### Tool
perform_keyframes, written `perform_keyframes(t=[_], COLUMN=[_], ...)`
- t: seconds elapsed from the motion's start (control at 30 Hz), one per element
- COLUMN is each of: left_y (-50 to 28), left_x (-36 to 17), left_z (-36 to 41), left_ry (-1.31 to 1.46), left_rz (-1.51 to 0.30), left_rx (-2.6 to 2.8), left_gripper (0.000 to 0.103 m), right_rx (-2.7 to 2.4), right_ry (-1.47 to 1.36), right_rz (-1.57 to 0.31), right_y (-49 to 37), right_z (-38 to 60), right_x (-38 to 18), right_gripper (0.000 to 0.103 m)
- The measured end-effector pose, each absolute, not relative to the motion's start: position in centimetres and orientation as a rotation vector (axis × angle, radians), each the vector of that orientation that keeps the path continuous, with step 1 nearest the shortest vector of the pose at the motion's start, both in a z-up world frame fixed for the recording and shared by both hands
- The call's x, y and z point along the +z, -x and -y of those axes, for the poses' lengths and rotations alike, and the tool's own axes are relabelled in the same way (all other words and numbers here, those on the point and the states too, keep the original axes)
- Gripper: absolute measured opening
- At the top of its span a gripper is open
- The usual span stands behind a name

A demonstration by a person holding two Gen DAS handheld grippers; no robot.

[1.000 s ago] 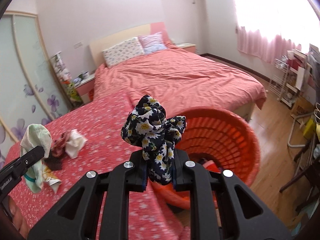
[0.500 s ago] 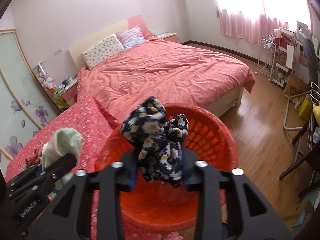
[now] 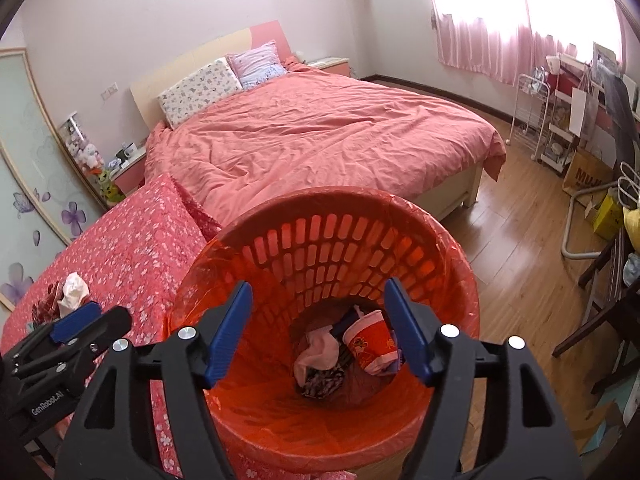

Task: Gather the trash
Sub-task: 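Carry the sock and scrunchie over the orange basket and open both grippers, then grasp the gold-and-white snack wrapper with the left gripper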

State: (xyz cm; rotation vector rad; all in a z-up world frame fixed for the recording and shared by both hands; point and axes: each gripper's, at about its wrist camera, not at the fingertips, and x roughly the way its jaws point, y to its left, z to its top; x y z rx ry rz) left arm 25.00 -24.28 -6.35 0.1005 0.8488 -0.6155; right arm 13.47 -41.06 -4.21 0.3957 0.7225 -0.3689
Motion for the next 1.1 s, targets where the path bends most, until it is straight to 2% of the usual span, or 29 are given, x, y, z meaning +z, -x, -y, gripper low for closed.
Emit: perform_keyframes(t=[0.23,0.53,0.83,1.1], left_y=[-23.1,-23.7,-26.6,-25.8], left_x=[-5.9,-6.4,-9.8,-10.7], left_z=[16.5,4.1,-1.3,-6.1], left_ry=[-0.150,-0.144,-0.093,-0.066], left_rz=[-0.803,-0.776,-0.913,-0.925], left_rx=[-0.486,-0.112,0.049,0.043], left_gripper=[0.081,0.083,0.084,0.084], right_rx=[-0.347,-0.233,-0.139,-0.083], right_ry=[-0.325,-0.234,-0.190,-0.134], right_rz=[-0.723,-0.743,-0.788,-0.810], right_y=[-13.6,-14.7,-16.4,-17.2], right_z=[37.8,30.4,24.0,20.6], right_x=[-3.7,-3.5,-4.7,-5.6], right_gripper=[0.068,0.068,0.068,0.068])
